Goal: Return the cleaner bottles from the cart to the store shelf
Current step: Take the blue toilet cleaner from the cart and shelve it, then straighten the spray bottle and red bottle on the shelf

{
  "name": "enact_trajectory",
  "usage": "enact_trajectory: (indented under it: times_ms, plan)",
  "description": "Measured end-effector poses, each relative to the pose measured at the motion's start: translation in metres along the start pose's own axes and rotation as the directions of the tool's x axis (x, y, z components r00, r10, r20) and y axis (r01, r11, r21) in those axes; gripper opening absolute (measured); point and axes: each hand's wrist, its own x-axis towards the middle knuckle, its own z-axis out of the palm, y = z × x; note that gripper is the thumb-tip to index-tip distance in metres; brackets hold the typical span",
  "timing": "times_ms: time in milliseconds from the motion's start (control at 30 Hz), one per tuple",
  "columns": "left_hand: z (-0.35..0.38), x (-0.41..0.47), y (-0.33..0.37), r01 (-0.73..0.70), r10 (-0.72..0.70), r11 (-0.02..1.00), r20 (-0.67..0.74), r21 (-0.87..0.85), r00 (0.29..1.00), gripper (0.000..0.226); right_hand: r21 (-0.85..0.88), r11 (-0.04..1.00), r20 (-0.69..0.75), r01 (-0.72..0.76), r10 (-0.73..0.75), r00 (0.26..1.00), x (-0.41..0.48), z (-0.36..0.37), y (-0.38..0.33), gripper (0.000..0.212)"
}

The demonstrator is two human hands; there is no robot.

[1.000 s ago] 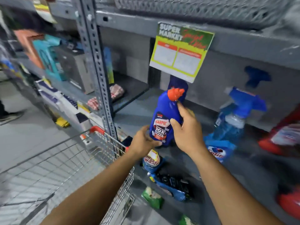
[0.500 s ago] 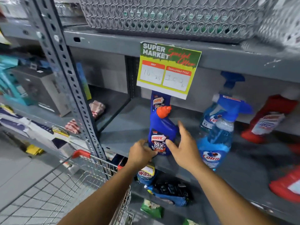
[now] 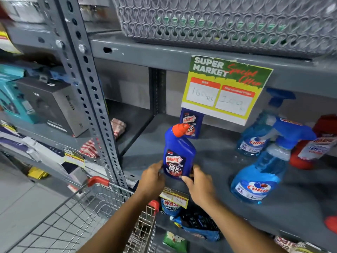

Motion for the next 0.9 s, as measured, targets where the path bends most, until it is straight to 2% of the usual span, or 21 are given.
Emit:
enact_trajectory:
  times_ms: [133, 233, 267, 333, 367, 400, 467, 533, 600, 667, 733, 800, 900]
  plan:
    - [0.003, 0.002, -0.009, 0.006, -0.006, 1.000, 0.014, -0.012, 1.000, 0.031, 0.004, 1.000, -0.007, -0.001, 0.001, 1.000, 0.001, 0.002, -0.001, 0.031]
    - [0.003, 0.000, -0.011, -0.022, 0.022, 0.997, -0.006, -0.074, 1.000, 0.037, 0.004, 1.000, -0.003, 0.028, -0.028, 1.000, -0.003, 0.003, -0.001, 0.040]
    - [0.004, -0.002, -0.011, -0.024, 0.019, 0.992, -0.041, -0.122, 0.999, 0.039, 0.014, 0.999, 0.015, 0.032, -0.032, 0.999, -0.006, 0.003, 0.001, 0.048]
    - [0.009, -0.013, -0.012, 0.043, -0.084, 0.977, -0.186, -0.210, 0.979, 0.039, 0.040, 0.998, 0.003, 0.050, -0.050, 0.999, -0.018, -0.002, 0.012, 0.056]
    - [0.014, -0.022, -0.011, 0.082, -0.147, 0.969, -0.275, -0.233, 0.950, 0.043, 0.057, 0.995, -0.038, 0.079, -0.077, 0.996, -0.028, -0.008, 0.021, 0.051]
    - [0.020, -0.031, -0.010, 0.076, -0.152, 0.972, -0.350, -0.221, 0.924, 0.046, 0.075, 0.990, -0.104, 0.123, -0.115, 0.988, -0.041, -0.014, 0.033, 0.044]
    - [0.035, -0.050, 0.006, -0.073, 0.003, 0.983, -0.387, -0.166, 0.922, 0.046, 0.097, 0.982, -0.290, 0.161, -0.127, 0.948, -0.069, -0.029, 0.062, 0.032]
    - [0.057, -0.059, 0.035, -0.288, 0.235, 0.943, -0.283, -0.164, 0.930, 0.038, 0.096, 0.993, -0.472, 0.068, -0.015, 0.881, -0.088, -0.050, 0.095, 0.035]
    - [0.084, -0.052, 0.066, -0.376, 0.363, 0.907, -0.100, -0.190, 0.926, 0.044, 0.104, 0.992, -0.532, -0.074, 0.118, 0.839, -0.087, -0.071, 0.118, 0.044]
    - [0.108, -0.037, 0.096, -0.315, 0.342, 0.919, 0.086, -0.236, 0.936, 0.064, 0.142, 0.973, -0.419, -0.184, 0.227, 0.879, -0.076, -0.085, 0.125, 0.053]
    - [0.125, -0.026, 0.116, -0.211, 0.292, 0.928, 0.248, -0.307, 0.924, 0.074, 0.167, 0.969, -0.292, -0.182, 0.225, 0.929, -0.065, -0.090, 0.126, 0.053]
    - [0.137, -0.023, 0.118, -0.155, 0.274, 0.919, 0.306, -0.362, 0.912, 0.078, 0.161, 0.968, -0.245, -0.194, 0.230, 0.942, -0.062, -0.087, 0.125, 0.046]
    - [0.143, -0.022, 0.107, -0.137, 0.234, 0.937, 0.285, -0.321, 0.930, 0.077, 0.154, 0.965, -0.273, -0.212, 0.248, 0.930, -0.064, -0.082, 0.131, 0.047]
